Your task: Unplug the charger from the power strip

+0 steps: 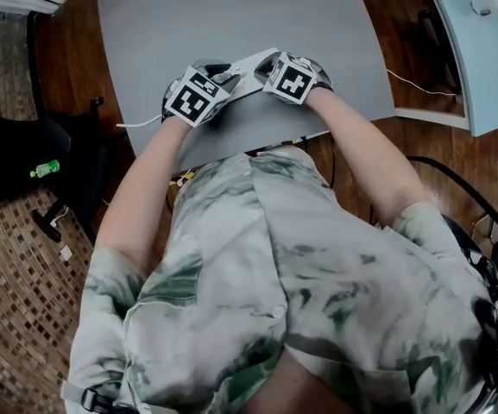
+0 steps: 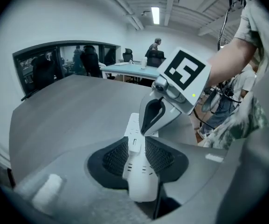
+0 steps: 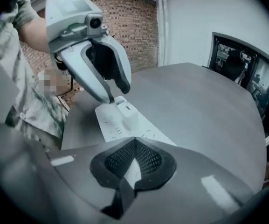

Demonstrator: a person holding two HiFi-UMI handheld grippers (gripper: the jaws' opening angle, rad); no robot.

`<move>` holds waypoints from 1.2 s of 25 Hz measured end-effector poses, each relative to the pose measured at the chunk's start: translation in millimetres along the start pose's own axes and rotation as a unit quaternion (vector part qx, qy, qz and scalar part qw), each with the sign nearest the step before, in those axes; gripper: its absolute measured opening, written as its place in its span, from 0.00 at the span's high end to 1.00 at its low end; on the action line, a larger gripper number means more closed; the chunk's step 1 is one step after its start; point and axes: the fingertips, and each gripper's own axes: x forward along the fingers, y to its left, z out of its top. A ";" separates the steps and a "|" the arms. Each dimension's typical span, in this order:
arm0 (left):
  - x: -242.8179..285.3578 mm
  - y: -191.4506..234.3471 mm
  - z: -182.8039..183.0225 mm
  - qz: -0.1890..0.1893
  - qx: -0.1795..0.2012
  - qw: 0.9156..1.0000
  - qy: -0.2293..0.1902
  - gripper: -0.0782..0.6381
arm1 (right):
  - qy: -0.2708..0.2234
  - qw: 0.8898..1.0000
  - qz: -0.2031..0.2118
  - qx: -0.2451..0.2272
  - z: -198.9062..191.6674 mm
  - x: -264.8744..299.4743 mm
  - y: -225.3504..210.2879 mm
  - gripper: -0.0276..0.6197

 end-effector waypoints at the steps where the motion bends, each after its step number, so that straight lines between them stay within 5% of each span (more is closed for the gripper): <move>1: 8.0 1.5 -0.7 -0.008 0.013 1.000 0.011 0.72 | 0.003 1.000 0.006 0.013 -0.5 0.1 -1.9 0.95; 9: 51.7 -1.0 -26.2 -0.054 0.084 0.989 0.110 0.73 | 0.049 0.997 0.019 0.058 -0.4 -0.9 -7.2 0.95; 19: 56.8 -7.1 -28.0 -0.074 0.112 0.981 0.139 0.75 | 0.093 0.993 0.019 0.063 -4.2 -0.7 -2.0 0.95; 24: 52.7 -4.3 -23.2 -0.077 0.105 0.982 0.139 0.75 | 0.094 0.994 0.032 0.052 0.9 7.1 6.6 0.95; 27: 30.8 4.9 21.5 -0.072 0.106 0.988 0.081 0.75 | 0.103 0.993 0.034 0.050 -0.5 7.7 4.3 0.95; 30: 7.8 22.5 52.2 -0.067 0.120 0.988 0.070 0.75 | 0.114 0.991 0.031 0.061 -7.7 2.3 -1.3 0.95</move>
